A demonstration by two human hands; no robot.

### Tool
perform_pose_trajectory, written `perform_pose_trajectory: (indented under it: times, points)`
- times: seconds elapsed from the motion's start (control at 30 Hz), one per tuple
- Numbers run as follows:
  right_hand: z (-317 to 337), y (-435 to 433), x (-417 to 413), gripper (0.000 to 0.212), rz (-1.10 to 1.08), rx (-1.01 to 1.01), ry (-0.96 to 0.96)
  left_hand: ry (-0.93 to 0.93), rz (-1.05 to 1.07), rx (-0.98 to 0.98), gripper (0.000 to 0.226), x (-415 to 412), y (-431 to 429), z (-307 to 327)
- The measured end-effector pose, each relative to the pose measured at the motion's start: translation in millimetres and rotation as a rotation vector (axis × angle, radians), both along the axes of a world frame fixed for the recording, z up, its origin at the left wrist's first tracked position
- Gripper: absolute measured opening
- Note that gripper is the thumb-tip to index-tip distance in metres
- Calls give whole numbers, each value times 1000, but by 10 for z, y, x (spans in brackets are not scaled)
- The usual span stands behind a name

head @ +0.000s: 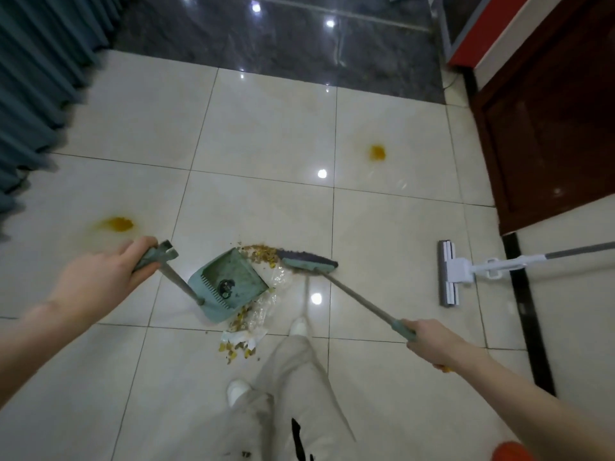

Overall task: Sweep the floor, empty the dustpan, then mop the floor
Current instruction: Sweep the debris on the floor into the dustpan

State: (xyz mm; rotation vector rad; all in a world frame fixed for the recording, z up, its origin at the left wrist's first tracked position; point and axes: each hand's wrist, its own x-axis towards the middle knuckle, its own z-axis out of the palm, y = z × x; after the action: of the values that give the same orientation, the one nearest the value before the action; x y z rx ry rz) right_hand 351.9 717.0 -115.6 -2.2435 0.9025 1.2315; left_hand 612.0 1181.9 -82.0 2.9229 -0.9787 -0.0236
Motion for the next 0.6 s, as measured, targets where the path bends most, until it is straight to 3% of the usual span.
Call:
perform_pose_trajectory:
  times: [0.1,0.2,0.33,0.47,0.6]
  points:
    - [220,66,-118,40,-74,-18,-73,5,3,-16,35,-121,182,-21]
    - [376,162,-162,46,-243,-2,-124,4,9,-21,34,-217,347,-4]
    - [281,453,-73,36,-388,-3,-156,4,-9,-16,34,-373,527,30]
    - [-56,808,115,33,-377,-39,-159,1,-11,-11,34,-551,674,13]
    - [-164,1244,201,13,-388,-3,-75,17,7,-9,33,-690,858,-52]
